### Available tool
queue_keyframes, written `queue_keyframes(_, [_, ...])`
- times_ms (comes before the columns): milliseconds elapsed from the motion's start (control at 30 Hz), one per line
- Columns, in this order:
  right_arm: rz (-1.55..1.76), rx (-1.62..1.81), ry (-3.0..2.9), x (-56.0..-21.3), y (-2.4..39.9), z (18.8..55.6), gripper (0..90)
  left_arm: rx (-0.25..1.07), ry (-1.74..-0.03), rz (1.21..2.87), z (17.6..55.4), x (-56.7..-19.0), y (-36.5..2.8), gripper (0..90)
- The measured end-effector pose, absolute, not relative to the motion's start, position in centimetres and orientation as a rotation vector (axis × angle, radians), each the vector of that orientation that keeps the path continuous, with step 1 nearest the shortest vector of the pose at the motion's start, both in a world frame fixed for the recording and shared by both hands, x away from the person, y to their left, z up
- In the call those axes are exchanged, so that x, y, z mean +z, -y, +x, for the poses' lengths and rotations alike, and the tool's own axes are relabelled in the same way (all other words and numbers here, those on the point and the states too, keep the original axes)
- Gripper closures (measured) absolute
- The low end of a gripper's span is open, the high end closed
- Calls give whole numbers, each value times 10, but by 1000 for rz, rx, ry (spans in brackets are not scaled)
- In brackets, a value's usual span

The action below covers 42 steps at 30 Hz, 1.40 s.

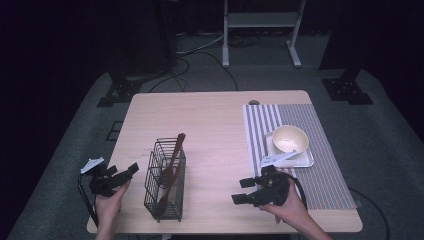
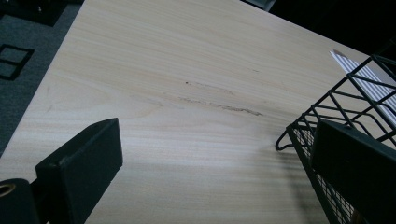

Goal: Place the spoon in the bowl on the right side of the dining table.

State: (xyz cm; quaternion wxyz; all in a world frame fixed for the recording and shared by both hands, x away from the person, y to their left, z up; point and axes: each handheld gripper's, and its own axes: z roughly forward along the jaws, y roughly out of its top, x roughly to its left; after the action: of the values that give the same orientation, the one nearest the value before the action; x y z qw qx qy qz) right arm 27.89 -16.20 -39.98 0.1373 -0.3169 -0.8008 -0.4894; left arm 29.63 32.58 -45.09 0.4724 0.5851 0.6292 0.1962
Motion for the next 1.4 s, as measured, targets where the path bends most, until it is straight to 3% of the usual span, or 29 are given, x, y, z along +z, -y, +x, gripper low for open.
queue_keyframes(1400, [-851, -1338, 2297, -384, 106, 311, 213, 489, -1542, 1427, 295, -451, -328, 17])
